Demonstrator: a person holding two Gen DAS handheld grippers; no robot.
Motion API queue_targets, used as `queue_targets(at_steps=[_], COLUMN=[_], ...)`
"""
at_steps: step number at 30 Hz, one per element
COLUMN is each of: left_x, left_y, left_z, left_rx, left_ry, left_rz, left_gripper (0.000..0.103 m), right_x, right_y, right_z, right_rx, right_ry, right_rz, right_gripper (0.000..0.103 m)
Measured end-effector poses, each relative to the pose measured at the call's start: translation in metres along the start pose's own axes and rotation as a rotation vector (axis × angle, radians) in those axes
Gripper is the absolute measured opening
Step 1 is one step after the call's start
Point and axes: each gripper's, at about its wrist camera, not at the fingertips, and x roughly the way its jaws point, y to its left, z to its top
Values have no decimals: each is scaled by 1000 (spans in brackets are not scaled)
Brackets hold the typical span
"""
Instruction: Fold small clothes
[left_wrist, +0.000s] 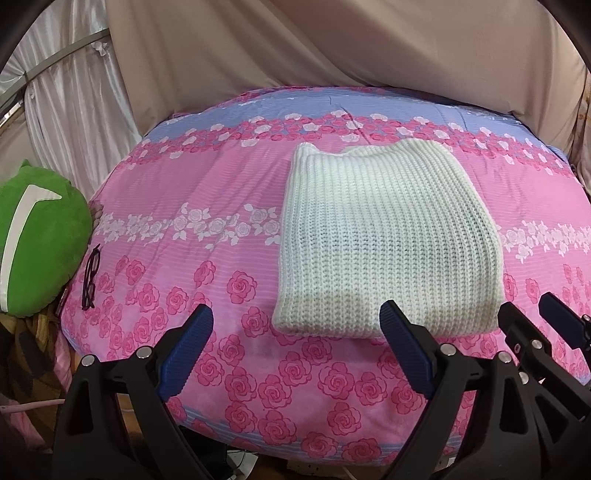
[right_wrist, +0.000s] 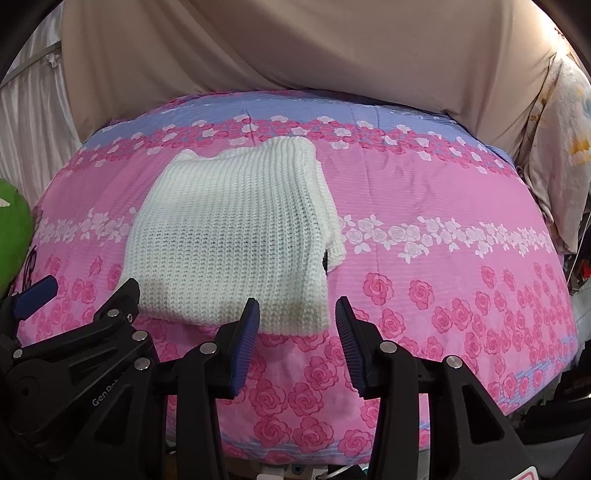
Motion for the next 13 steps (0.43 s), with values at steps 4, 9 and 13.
queue_targets(at_steps=[4, 9, 13], left_x=[1, 4, 6], left_y=[0, 0, 2], left_z=[1, 2, 2], left_rx=[-4, -3, -7], left_ry=[3, 13, 20], left_rz=[-1, -8, -8], left_gripper=[89, 83, 83], right_x=[1, 2, 4], right_y=[1, 3, 4], right_z=[1, 3, 3], right_rx=[0, -6, -11], right_ry=[-2, -3, 5], right_rz=[2, 1, 5], right_gripper=[43, 43, 43])
